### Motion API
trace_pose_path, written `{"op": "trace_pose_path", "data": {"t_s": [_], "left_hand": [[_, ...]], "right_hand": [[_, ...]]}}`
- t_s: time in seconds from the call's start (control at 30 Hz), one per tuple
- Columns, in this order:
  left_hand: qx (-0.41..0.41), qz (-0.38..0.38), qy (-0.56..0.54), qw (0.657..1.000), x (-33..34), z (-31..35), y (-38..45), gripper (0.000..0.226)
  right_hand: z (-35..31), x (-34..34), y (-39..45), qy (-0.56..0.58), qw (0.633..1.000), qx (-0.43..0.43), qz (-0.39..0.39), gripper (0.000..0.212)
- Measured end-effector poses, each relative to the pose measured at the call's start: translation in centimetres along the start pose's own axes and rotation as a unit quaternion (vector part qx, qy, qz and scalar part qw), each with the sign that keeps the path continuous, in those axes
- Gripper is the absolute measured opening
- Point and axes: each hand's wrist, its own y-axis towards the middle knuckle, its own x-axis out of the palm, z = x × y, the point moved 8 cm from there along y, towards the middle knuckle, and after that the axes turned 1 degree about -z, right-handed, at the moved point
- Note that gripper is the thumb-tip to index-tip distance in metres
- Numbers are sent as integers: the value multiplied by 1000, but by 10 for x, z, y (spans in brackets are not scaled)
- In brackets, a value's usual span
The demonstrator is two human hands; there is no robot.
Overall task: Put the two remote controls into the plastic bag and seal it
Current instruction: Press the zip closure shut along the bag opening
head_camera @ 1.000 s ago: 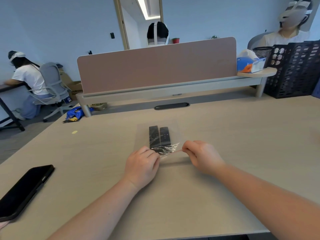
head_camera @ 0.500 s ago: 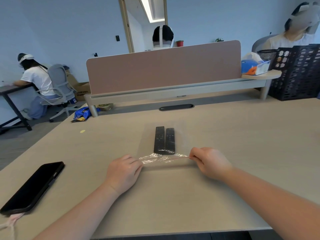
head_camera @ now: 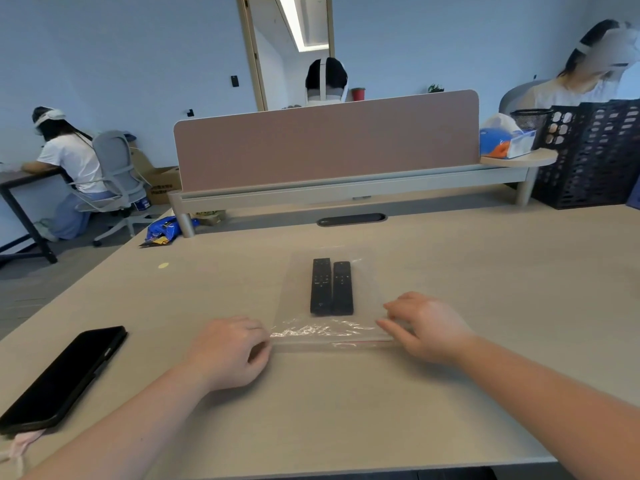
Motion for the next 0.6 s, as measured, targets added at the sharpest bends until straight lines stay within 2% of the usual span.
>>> {"op": "trace_pose_path", "data": {"t_s": [0.03, 0.07, 0.13, 0.23, 0.37, 0.6], "left_hand": [[-7, 9, -2, 1000, -2, -1, 0, 37], [-19, 19, -3, 1000, -4, -3, 1, 40], [-53, 31, -12, 998, -5, -6, 6, 49], [-101, 14, -72, 992, 1, -10, 16, 54], [-129, -50, -110, 984, 15, -7, 28, 35], [-125, -78, -106, 983, 24, -5, 29, 24]], "right_hand": [[1, 0, 3, 10, 1000, 21, -3, 79], [3, 3, 6, 16, 999, 40, -18, 72], [2, 17, 13, 11, 996, 57, -68, 45], [0, 33, 18, -5, 990, 57, -130, 30], [4, 40, 27, -3, 990, 50, -134, 26], [20, 48, 25, 18, 991, 50, -122, 23]]}}
